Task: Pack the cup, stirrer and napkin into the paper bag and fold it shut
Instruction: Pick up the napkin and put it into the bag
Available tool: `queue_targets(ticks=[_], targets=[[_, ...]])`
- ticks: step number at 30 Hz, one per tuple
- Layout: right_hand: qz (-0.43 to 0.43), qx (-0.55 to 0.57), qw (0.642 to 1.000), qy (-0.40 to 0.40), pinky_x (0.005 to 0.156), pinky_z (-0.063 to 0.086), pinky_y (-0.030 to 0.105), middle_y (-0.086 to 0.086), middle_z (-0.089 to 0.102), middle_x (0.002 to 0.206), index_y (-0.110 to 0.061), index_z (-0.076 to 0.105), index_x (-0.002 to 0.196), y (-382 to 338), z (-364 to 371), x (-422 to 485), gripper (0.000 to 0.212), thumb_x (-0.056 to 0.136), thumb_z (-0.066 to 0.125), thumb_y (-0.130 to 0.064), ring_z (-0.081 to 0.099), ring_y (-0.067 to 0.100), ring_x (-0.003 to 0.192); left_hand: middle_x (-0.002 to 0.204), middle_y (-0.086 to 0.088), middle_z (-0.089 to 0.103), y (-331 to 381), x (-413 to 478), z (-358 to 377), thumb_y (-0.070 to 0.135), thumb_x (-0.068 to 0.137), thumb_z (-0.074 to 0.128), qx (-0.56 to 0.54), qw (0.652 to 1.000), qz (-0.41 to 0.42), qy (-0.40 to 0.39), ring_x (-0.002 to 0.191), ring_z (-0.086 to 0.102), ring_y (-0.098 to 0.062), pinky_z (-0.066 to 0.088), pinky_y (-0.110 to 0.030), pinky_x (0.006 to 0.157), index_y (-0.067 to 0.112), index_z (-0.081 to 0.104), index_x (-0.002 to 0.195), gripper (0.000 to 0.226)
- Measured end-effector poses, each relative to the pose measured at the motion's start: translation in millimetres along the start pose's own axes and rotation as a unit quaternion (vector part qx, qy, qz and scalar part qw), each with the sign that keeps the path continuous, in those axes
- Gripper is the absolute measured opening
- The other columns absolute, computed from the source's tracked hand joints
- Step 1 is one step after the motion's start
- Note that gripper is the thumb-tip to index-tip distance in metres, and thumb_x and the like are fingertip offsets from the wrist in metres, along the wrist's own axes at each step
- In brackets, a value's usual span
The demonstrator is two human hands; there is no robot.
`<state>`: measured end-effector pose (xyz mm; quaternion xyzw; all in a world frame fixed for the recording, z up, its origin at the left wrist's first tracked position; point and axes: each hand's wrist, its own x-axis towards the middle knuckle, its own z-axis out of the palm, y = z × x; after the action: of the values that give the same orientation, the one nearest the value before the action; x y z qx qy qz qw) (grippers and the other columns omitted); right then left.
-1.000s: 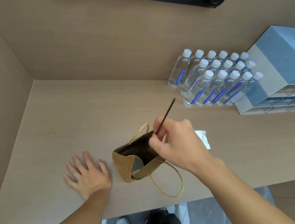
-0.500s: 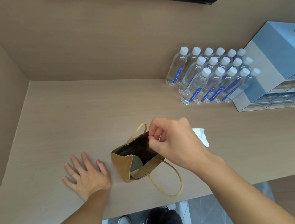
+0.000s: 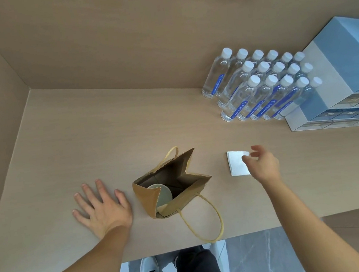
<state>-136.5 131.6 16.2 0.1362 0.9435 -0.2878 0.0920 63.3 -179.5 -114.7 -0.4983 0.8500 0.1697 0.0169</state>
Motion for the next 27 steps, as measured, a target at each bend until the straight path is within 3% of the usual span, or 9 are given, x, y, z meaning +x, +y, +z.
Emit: queue_targets(ticks=[3,6,9,13,15,18,22,24,27], targets=[[0.062,-0.029,0.997,-0.024,0.103,0.040,0.037,0.021,0.057,0.137,-0.007,0.045,0.143,24.4,26.6,14.4,0.060,0.090,0.068,-0.024,0.051,0.037,0.128,0.164,-0.012,0.014,-2.7,0.5,-0.3,0.049,0.093,0.024,0.000,1.000,-0.002,0.000,0.150,0.002,-0.034,0.003,-0.060,0.117,0.024,0.021,0.151,0.064],[0.088,-0.069,0.993,-0.031,0.111,0.032,0.042,0.024,0.049,0.141,-0.007,0.035,0.148,39.7,50.6,16.0,0.070,0.092,0.066,-0.035,0.042,0.037,0.135,0.164,-0.012,0.013,-7.5,0.2,1.1,0.049,0.092,0.023,0.008,1.000,0.001,0.004,0.150,0.002,-0.034,0.004,-0.061,0.116,0.024,0.021,0.151,0.064],[0.115,-0.093,0.989,-0.005,0.112,0.027,0.041,0.024,0.047,0.142,-0.004,0.036,0.144,47.9,64.4,21.2,0.068,0.092,0.064,-0.039,0.038,0.037,0.136,0.163,-0.013,0.014,-6.3,-1.7,2.8,0.048,0.091,0.025,0.005,1.000,0.003,0.007,0.149,0.002,-0.034,0.004,-0.061,0.115,0.024,0.022,0.150,0.064],[0.129,-0.102,0.986,0.017,0.109,0.032,0.040,0.023,0.048,0.138,-0.006,0.041,0.140,49.3,72.2,32.6,0.066,0.088,0.070,-0.035,0.043,0.039,0.129,0.162,-0.014,0.016,-6.4,0.2,6.2,0.042,0.093,0.039,0.008,1.000,0.000,0.015,0.149,0.003,-0.034,0.006,-0.062,0.115,0.023,0.022,0.150,0.062],[0.157,-0.049,0.986,0.017,0.103,0.041,0.039,0.021,0.055,0.132,-0.005,0.047,0.132,48.9,73.6,37.5,0.060,0.084,0.074,-0.030,0.049,0.039,0.125,0.162,-0.014,0.017,-7.4,1.3,6.8,0.038,0.091,0.044,0.011,1.000,-0.001,0.020,0.149,0.003,-0.034,0.006,-0.061,0.114,0.023,0.023,0.149,0.064],[0.228,0.077,0.970,0.005,0.077,0.046,0.032,0.018,0.065,0.114,-0.001,0.056,0.118,46.3,70.6,41.0,0.043,0.082,0.075,-0.015,0.062,0.036,0.107,0.162,-0.015,0.016,-4.4,0.8,7.3,0.038,0.089,0.043,0.009,1.000,0.000,0.021,0.148,0.003,-0.034,0.005,-0.061,0.114,0.022,0.023,0.149,0.065],[0.243,0.262,0.933,-0.047,0.057,0.051,0.027,0.014,0.062,0.095,-0.004,0.061,0.105,34.6,57.1,31.0,0.023,0.083,0.062,0.004,0.060,0.030,0.080,0.162,-0.015,0.016,-3.4,0.2,7.2,0.037,0.090,0.046,0.008,1.000,0.004,0.026,0.149,0.003,-0.034,0.005,-0.061,0.114,0.021,0.023,0.149,0.065],[0.228,0.374,0.893,-0.105,0.057,0.058,0.028,0.012,0.066,0.098,-0.005,0.063,0.107,25.0,45.7,14.4,0.023,0.087,0.062,0.005,0.065,0.026,0.083,0.162,-0.015,0.016,-4.8,1.0,6.9,0.042,0.089,0.036,0.005,1.000,0.006,0.028,0.148,0.003,-0.035,0.005,-0.061,0.114,0.021,0.023,0.148,0.064],[0.193,0.460,0.848,-0.181,0.073,0.062,0.033,0.015,0.072,0.109,-0.003,0.069,0.110,14.0,24.8,-15.3,0.022,0.092,0.060,0.005,0.071,0.025,0.090,0.161,-0.016,0.017,-4.7,1.3,7.6,0.046,0.089,0.027,-0.001,0.999,0.008,0.032,0.148,0.004,-0.035,0.005,-0.061,0.114,0.021,0.024,0.148,0.063]])
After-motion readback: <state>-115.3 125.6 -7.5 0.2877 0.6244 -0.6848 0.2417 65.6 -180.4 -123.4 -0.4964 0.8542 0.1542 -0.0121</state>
